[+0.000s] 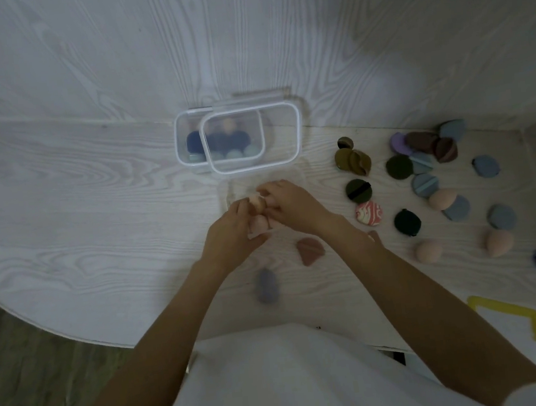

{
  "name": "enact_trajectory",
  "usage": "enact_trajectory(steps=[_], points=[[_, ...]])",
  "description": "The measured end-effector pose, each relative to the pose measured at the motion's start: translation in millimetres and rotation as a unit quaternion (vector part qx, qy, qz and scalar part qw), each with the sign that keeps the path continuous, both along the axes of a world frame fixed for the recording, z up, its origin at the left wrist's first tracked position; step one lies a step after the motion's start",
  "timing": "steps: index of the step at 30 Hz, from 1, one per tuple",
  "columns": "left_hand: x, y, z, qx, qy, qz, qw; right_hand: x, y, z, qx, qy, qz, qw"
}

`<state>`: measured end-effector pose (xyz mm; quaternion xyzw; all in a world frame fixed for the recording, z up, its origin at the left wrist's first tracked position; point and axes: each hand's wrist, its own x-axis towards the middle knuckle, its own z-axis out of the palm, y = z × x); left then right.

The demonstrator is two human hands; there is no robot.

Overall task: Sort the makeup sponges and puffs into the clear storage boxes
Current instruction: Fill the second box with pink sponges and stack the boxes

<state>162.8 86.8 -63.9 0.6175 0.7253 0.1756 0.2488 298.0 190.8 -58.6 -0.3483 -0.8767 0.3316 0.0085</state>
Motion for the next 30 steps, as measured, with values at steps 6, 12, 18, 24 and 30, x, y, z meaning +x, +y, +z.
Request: enact_trajectory(steps=[6,12,18,24,30], points=[[-2.2,6.9,3.3,-0.044,0.006,-0.027,0.999,11.4,-6.9,-2.6,0.118,0.018,-0.001,0.993],[-4.7,13.5,3.5,-0.063,0.014,-0.051,0.997,6.0,-5.5,-3.2,0.128,-0.004,-0.012,0.992],[-1.9,9.8,5.1,-0.036,0.022,-0.038,0.998,26.2,-5.5,10.2,0.112,0.071,-0.066,0.989],[7.6,7.8,4.9,-0.005,0.022,-0.04,0.999,109.7,-35.1,10.2,0.223,0.035,-0.225,0.948],[27.4,10.9,6.2,-0.01,0.018,-0.055,0.998,186.0,-42.3,3.9,0.143,-0.239,-0.386,0.88]])
